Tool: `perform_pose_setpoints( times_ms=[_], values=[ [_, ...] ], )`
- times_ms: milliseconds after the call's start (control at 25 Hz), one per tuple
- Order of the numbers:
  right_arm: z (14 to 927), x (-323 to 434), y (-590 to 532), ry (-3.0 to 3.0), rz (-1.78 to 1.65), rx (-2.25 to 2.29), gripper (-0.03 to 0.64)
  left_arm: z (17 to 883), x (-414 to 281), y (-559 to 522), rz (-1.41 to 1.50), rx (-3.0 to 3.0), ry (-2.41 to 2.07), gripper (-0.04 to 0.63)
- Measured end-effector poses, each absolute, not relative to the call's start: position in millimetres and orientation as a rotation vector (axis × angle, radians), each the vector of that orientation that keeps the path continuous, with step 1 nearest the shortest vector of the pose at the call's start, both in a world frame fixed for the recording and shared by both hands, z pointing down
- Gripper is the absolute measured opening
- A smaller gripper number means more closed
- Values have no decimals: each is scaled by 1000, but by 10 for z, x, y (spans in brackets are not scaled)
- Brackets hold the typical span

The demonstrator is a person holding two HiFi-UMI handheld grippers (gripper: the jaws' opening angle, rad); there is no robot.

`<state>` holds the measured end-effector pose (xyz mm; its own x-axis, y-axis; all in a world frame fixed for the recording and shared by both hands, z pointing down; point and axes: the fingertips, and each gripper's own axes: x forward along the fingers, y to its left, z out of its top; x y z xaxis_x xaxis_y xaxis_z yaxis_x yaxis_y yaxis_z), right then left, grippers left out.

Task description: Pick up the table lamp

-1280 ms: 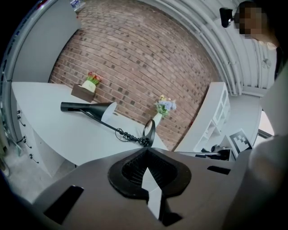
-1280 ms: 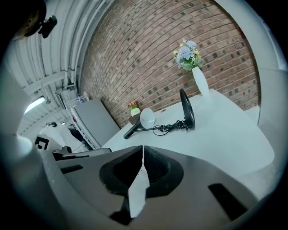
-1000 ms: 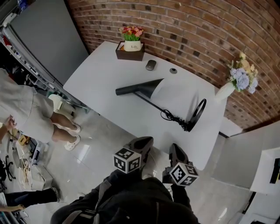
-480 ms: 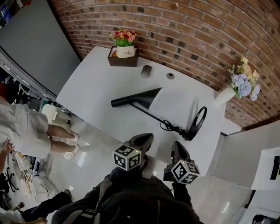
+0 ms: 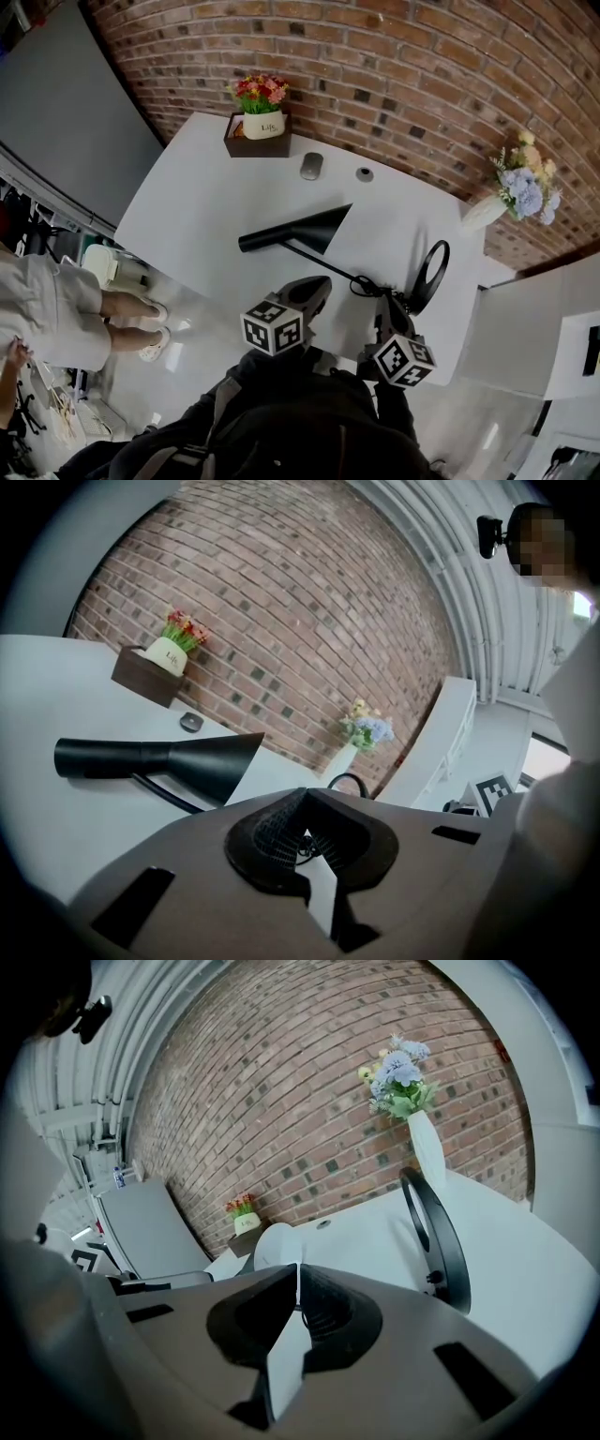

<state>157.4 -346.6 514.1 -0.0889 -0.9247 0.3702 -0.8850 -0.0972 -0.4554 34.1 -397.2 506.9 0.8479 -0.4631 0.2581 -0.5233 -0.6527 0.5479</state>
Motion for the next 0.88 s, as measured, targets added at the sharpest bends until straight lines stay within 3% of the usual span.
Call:
perform_pose_setpoints(
  times_ms=[480,880],
  values=[
    [5129,1650,-3627,2082,-921,-2202,12,5324,120,-4245,32,2231,-667,8],
    [4878,2304,-3643,1962,-814,-2391,17,5618,-129,-4454,-125,1932,-733,8]
  ],
)
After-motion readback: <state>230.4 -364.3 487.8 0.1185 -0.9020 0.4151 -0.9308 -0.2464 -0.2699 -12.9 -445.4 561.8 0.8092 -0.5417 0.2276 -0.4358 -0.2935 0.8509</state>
